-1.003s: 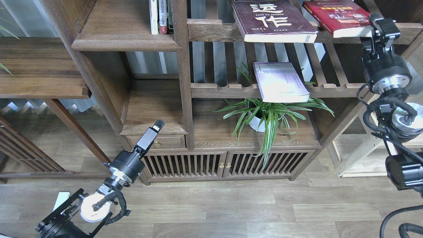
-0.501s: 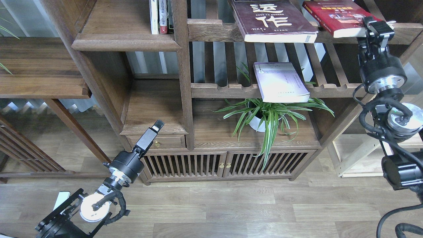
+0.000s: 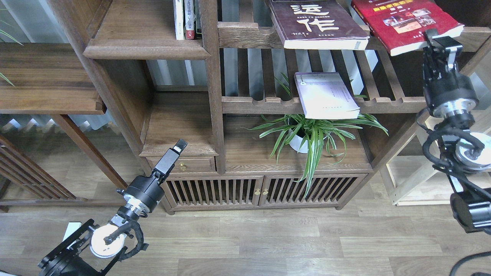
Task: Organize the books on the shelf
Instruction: 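Grasp the red book with the right gripper and pull it off the shelf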
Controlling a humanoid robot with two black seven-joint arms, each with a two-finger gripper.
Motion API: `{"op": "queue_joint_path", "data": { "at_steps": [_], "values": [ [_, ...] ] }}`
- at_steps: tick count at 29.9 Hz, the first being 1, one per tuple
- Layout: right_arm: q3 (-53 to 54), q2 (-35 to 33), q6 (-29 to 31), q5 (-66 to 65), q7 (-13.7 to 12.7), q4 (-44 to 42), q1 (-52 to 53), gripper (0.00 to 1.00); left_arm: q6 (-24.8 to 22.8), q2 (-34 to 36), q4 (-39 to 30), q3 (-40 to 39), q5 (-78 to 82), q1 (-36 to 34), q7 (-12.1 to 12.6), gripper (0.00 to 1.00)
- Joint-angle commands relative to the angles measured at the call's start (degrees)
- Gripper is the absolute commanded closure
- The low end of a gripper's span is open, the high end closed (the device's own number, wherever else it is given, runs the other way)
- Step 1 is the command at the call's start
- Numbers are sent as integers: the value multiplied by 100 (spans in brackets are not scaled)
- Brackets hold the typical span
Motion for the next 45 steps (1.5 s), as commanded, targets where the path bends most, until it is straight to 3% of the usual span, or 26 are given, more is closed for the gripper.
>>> {"op": "queue_joint_path", "data": {
  "at_steps": [1,17,45],
  "values": [
    [103,-65,343,1,10,-2,-243,79,-2,0,121,9,-20,-77,0,1],
    [130,32,2567,10,36,7,-1543,79,-2,-70,595,97,-143,-368,0,1],
    [156,409,2617,19,124,7,-3108,82,-2,-123,693,246,-143,-412,9,1]
  ]
}}
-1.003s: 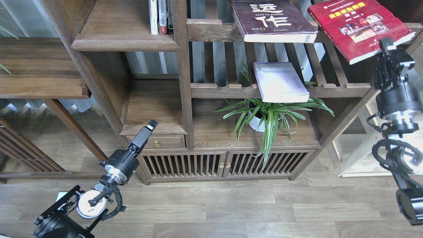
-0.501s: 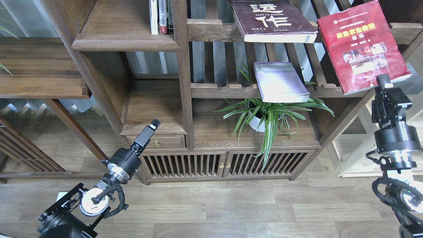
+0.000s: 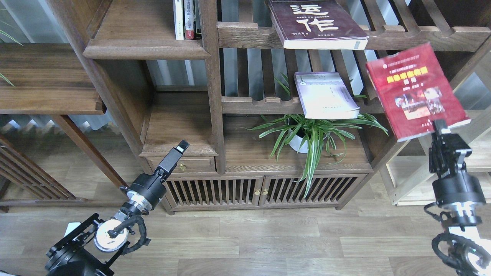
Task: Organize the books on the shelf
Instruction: 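Grasp the red book with the right gripper and pull it off the shelf, then lower the red book toward the left gripper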
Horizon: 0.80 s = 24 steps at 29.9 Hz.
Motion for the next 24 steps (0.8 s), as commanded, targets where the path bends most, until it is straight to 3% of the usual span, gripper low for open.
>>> {"op": "queue_joint_path", "data": {
  "at_steps": [1,24],
  "values": [
    [-1,120,-1,1,8,-1,-158,82,0,-11,0,16,-1,13,7,1],
    [-80,129,-1,-26,-18,8,-852,84,0,-108,263,666,8,83,7,1]
  ]
}}
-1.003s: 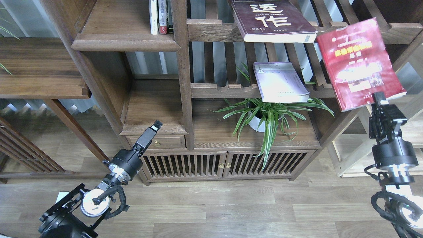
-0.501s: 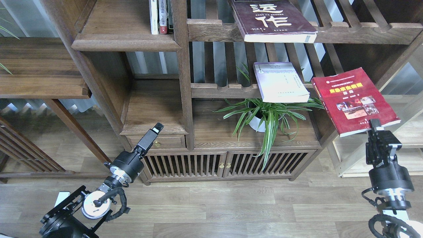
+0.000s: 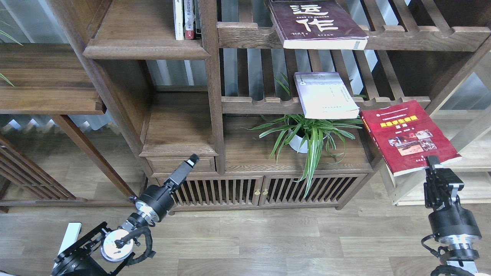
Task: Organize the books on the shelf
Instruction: 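Lower the red book toward the left gripper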
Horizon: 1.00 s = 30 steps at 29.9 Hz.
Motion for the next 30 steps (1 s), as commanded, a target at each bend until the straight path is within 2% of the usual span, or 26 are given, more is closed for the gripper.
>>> {"op": "queue_joint_path", "data": {
  "at_steps": [1,14,21,23,26,30],
  "values": [
    [-31,7,0,-5,-19,6,-265,84,2,-19,65,176,0,-4,0,1],
    [-426,393,0,-557,-45,-3,-1022,83,2,-116,179,572,0,198,43,1],
    [-936,999,0,-1322,-45,-12,-1101,82,2,-116,144,686,-18,778,465,1],
    [-1050,1158,0,-1507,-45,-12,-1110,82,2,-116,92,686,-105,875,509,1],
    [-1305,1421,0,-1858,-45,-12,-1119,82,2,-116,-83,704,-246,954,720,1],
    [-1569,1764,0,-2201,-54,-12,-1119,83,2,-81,-348,739,-439,1060,852,1]
  ]
}}
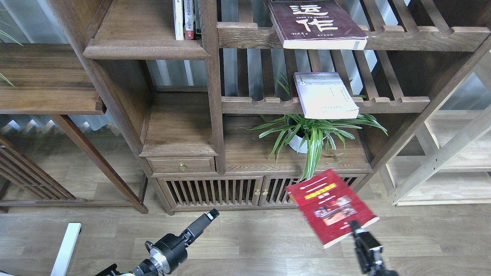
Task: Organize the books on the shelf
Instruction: 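Lower the red book toward the left gripper, then grasp the red book with the left gripper and release the right gripper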
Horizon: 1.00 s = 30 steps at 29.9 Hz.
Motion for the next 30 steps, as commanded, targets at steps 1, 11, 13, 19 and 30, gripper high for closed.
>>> {"op": "queue_joint_path", "data": {
  "at_steps": [1,11,13,19,30],
  "values": [
    [-283,343,0,-334,-7,9,-3,83,-1,35,-193,74,-150,101,103,1],
    [-723,493,0,-502,-7,9,24,82,-1,44,-273,215,-527,435,112,1],
    [-846,520,0,-502,-7,0,76,82,-1,35,-317,320,-686,426,104,1],
    [-1074,581,0,-502,-16,-17,252,81,-1,0,-457,610,-1204,391,95,1],
    [-1444,660,0,-511,-16,-52,472,80,-1,-9,-835,645,-1627,338,95,1]
  ]
}}
